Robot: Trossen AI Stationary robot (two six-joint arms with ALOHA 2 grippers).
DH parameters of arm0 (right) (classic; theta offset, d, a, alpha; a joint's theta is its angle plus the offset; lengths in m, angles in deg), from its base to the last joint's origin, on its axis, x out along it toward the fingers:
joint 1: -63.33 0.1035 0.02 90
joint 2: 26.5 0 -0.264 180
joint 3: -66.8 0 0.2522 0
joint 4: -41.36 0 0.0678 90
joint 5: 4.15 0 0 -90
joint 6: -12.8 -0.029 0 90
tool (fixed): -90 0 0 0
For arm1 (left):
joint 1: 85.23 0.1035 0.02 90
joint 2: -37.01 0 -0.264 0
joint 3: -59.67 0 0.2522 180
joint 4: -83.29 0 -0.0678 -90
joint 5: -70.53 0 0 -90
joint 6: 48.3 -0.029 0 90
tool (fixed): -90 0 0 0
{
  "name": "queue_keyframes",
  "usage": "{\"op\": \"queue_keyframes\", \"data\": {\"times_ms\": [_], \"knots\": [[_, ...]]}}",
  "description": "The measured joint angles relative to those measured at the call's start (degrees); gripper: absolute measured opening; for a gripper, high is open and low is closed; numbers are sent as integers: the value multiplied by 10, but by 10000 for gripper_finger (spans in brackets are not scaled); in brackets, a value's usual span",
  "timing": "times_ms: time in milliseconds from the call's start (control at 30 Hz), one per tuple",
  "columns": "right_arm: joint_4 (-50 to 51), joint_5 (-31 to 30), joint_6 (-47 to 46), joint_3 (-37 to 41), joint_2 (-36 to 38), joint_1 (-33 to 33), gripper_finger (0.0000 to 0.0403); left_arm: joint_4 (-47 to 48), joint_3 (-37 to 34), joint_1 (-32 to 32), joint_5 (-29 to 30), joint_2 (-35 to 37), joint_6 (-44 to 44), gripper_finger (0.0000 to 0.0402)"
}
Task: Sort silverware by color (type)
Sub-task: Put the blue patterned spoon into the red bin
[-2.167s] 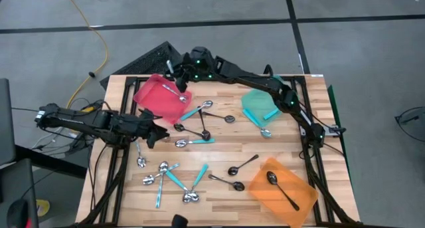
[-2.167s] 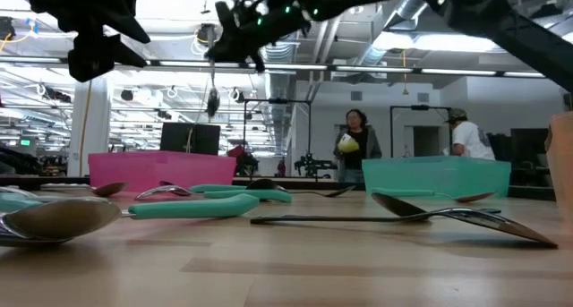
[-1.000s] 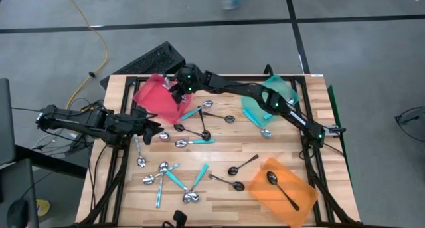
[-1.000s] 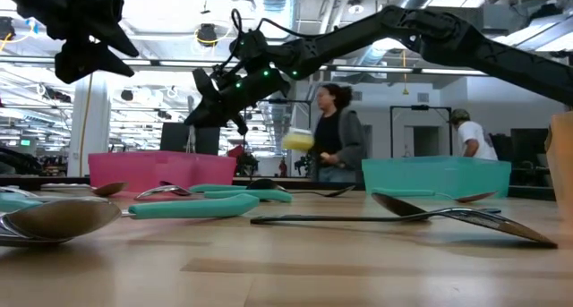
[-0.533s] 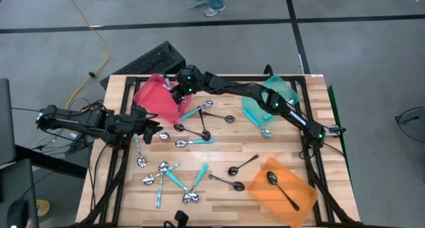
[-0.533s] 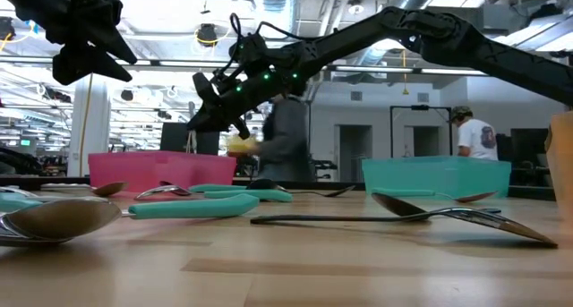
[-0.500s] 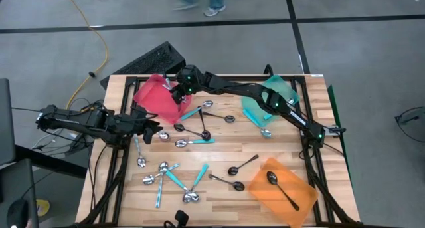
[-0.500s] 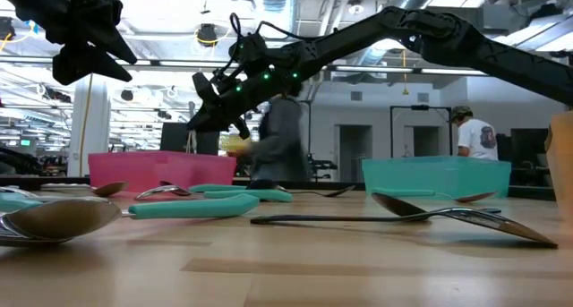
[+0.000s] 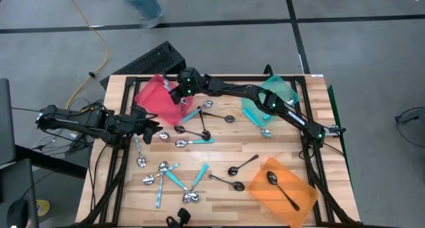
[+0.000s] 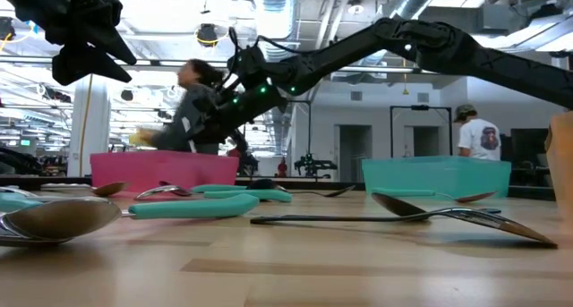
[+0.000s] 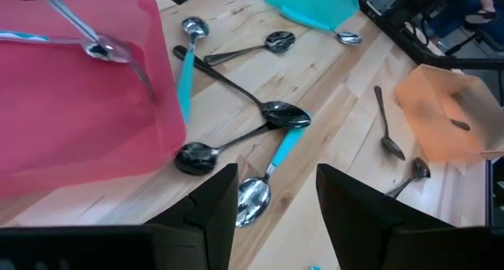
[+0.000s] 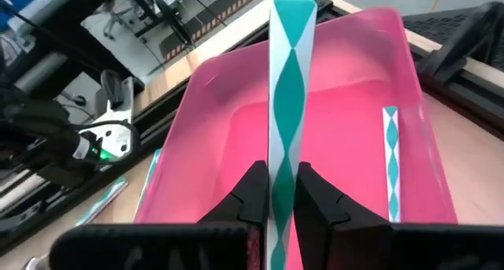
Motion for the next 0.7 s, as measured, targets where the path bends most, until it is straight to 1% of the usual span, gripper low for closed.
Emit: {"op": "queue_keyframes", "data": {"times_ms": [100, 333, 700], "knots": [[-4, -8, 1, 0, 0, -1, 62, 8, 0, 0, 0, 0, 1, 155], [-19, -25, 10, 1, -2, -1, 91, 11, 0, 0, 2, 0, 1, 155], [-28, -27, 8, 1, -2, 0, 95, 11, 0, 0, 11, 0, 1, 155]]}}
